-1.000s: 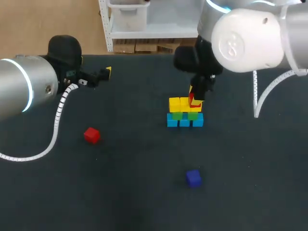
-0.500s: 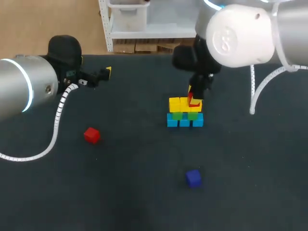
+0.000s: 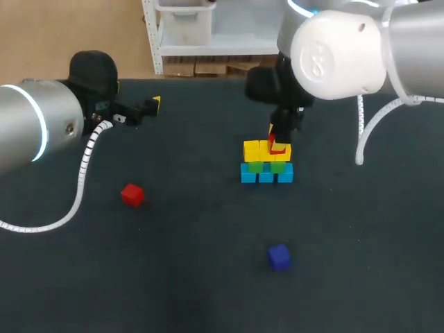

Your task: Place the blue cubes, place green cubes on the blue cubes, place the yellow cubes on the green cubes, then place the red cubes on the yellow cubes, and place purple cube on the red cubes.

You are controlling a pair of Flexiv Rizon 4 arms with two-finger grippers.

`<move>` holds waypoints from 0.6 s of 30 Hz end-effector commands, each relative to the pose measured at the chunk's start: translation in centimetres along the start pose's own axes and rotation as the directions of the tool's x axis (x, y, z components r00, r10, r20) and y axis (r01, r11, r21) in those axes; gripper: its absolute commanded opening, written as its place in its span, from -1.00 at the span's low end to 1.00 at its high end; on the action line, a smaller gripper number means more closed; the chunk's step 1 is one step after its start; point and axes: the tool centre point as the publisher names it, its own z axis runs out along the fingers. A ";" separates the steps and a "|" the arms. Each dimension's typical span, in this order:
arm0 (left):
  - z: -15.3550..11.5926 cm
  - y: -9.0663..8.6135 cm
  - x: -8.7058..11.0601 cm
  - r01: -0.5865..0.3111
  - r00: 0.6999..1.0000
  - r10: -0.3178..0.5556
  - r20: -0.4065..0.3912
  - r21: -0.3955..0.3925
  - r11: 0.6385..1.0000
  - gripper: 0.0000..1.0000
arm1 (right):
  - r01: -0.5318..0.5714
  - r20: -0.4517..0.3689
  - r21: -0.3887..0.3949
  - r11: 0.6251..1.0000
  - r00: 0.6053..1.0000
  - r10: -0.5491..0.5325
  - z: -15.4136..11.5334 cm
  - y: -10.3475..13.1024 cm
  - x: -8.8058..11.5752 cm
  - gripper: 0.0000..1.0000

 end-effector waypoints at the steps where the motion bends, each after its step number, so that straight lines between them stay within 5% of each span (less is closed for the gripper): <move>1: 0.0 -0.2 0.2 0.002 1.000 -0.002 0.009 -0.010 1.000 1.00 | -0.003 -0.002 -0.003 1.000 1.000 0.003 0.2 -0.4 -0.1 -1.00; 18: 0.0 -0.2 0.2 0.002 1.000 -0.002 0.009 -0.010 1.000 1.00 | -0.015 -0.005 0.000 1.000 1.000 0.015 0.3 -1.0 0.0 -1.00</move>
